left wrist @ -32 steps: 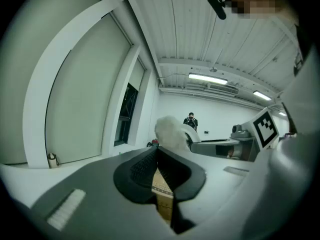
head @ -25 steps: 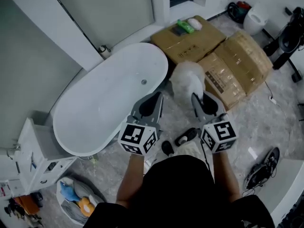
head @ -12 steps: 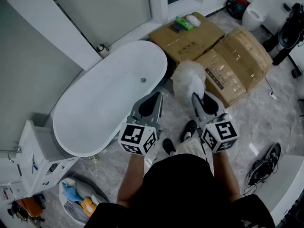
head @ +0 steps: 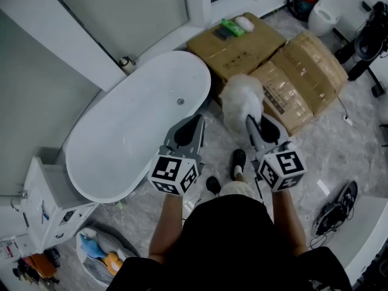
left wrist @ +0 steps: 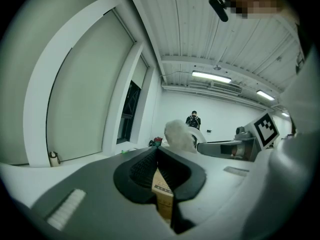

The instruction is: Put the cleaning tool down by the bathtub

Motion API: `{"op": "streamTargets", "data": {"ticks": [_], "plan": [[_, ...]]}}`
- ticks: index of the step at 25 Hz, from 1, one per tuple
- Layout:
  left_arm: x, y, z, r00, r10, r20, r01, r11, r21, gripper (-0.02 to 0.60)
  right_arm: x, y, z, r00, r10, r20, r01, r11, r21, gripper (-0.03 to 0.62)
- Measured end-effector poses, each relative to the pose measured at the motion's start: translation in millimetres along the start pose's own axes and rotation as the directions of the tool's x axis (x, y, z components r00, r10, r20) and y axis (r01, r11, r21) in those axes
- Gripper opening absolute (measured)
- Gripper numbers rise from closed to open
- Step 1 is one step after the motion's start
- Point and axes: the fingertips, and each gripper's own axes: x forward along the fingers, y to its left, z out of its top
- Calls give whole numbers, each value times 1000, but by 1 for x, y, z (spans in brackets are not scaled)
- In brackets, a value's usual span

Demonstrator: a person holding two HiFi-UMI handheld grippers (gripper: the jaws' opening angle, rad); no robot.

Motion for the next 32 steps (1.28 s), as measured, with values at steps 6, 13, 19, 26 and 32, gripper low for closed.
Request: {"op": "streamTargets", "data": {"ticks": [6,13,19,26,32], "plan": [[30,6,2,1000,3,-9,-4,1000,-10,-2,20,-25,4,1000,13,-23,-13,1000,-8,92],[78,18,15,999,31,-12,-31,1000,1,-2,54,-62,21,999,36,-17,-36,999,-1,94],[121,20,29,998,62,-7,-62,998,23,-2,82,-103,40,998,55,-5,-55,998,-3,92],[171,15,39,995,98,1,-98,994,38,-2,109,-151,57,995,98,0,-98,995,-12,92],[209,11,34,991,130,-3,-130,991,40,-2,124,-190,54,992,124,-16,-124,992,-15,92]]}}
